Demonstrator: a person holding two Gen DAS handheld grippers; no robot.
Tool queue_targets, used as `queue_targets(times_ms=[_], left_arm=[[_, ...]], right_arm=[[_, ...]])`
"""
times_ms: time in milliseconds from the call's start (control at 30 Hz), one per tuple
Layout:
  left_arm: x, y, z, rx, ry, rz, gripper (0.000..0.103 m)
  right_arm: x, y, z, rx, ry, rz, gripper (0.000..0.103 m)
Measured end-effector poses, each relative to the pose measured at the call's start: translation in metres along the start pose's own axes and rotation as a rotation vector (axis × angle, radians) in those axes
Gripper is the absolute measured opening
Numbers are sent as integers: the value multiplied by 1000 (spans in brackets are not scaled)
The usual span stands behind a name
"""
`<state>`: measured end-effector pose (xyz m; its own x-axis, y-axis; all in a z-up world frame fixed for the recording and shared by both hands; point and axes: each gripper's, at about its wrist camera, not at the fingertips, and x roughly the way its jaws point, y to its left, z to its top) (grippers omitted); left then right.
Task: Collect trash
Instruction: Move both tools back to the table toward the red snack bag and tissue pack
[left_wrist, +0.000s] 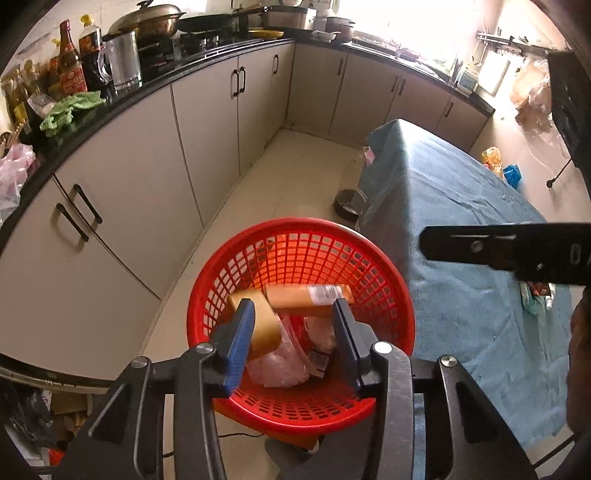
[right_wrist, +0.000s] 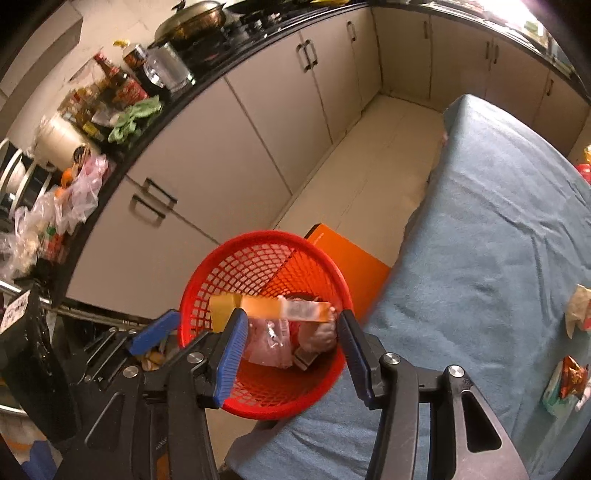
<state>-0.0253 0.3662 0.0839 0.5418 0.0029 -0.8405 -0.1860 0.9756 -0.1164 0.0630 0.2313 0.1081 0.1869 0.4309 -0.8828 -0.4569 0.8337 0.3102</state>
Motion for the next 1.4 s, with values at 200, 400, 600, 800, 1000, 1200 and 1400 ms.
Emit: queue_targets(times_ms=[200, 400, 600, 800, 1000, 1200, 1400], left_arm=[[-7, -12, 3, 17, 4, -39, 42], [-11, -50, 4, 114, 3, -80, 44], [-10, -94, -1, 204, 26, -118, 45], [-11, -134, -11, 285, 45, -137, 45], [-12, -156, -25, 330, 68, -130, 46], [-13, -161, -33, 333, 83, -122, 46], [-9, -159, -31, 307, 87, -139, 46]], right_arm=[[-19, -25, -13, 82, -14, 10, 55], [-38, -76, -42, 205, -30, -8, 55], [-70, -156, -81, 382, -73, -82, 55], [-115, -271, -101, 527, -151, -259, 55], [-98, -359, -106, 618, -98, -186, 51], [-74, -366, -127, 677, -56, -102, 46], [-68, -315, -172, 755, -16, 49, 46]])
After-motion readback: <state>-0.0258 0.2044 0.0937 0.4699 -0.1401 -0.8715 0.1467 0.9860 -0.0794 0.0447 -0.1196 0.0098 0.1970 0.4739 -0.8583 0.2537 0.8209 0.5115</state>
